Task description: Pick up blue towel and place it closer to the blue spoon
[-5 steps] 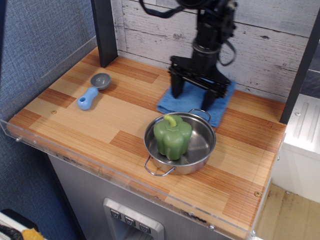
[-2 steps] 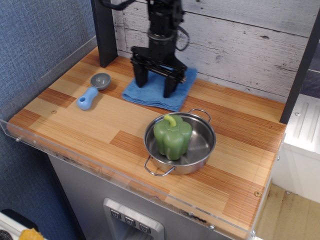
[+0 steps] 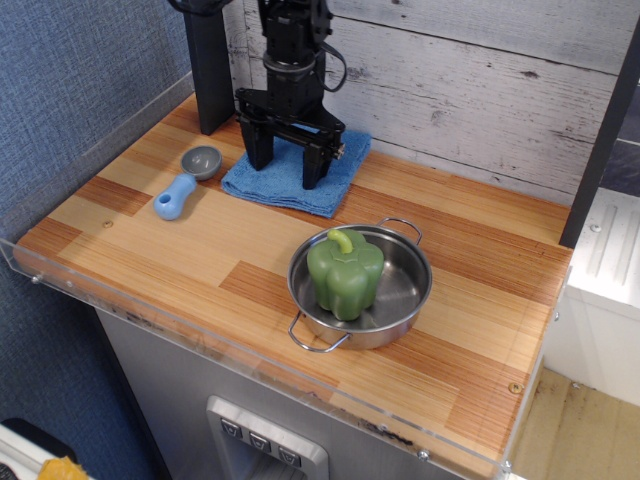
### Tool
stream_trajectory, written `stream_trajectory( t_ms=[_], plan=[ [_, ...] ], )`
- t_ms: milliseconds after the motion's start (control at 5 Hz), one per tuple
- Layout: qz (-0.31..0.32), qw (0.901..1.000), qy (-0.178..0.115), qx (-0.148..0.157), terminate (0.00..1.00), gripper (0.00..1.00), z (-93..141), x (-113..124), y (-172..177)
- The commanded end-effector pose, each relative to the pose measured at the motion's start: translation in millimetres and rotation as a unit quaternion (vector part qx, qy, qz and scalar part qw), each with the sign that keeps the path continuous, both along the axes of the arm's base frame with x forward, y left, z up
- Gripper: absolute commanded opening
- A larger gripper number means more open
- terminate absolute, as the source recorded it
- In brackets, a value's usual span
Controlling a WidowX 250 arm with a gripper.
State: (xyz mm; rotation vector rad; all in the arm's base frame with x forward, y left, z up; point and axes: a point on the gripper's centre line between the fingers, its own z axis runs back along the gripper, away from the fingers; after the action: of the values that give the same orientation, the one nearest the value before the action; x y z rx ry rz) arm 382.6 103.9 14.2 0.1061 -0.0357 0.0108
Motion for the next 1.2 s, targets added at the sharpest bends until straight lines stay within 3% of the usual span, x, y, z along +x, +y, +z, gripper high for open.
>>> stream_trajectory(
  t_ms=[0,400,1000],
  plan=[
    [0.002,0.9956,-0.088,-0.034,0.0,1.0,61.6,29.2,-1.2],
    [0.002,0.9901,-0.131,-0.05,0.0,1.0,95.7,35.6,-0.3],
    [-0.008,0.9872,-0.152,-0.046,0.0,1.0,120.9,10.2,-3.3]
  ],
)
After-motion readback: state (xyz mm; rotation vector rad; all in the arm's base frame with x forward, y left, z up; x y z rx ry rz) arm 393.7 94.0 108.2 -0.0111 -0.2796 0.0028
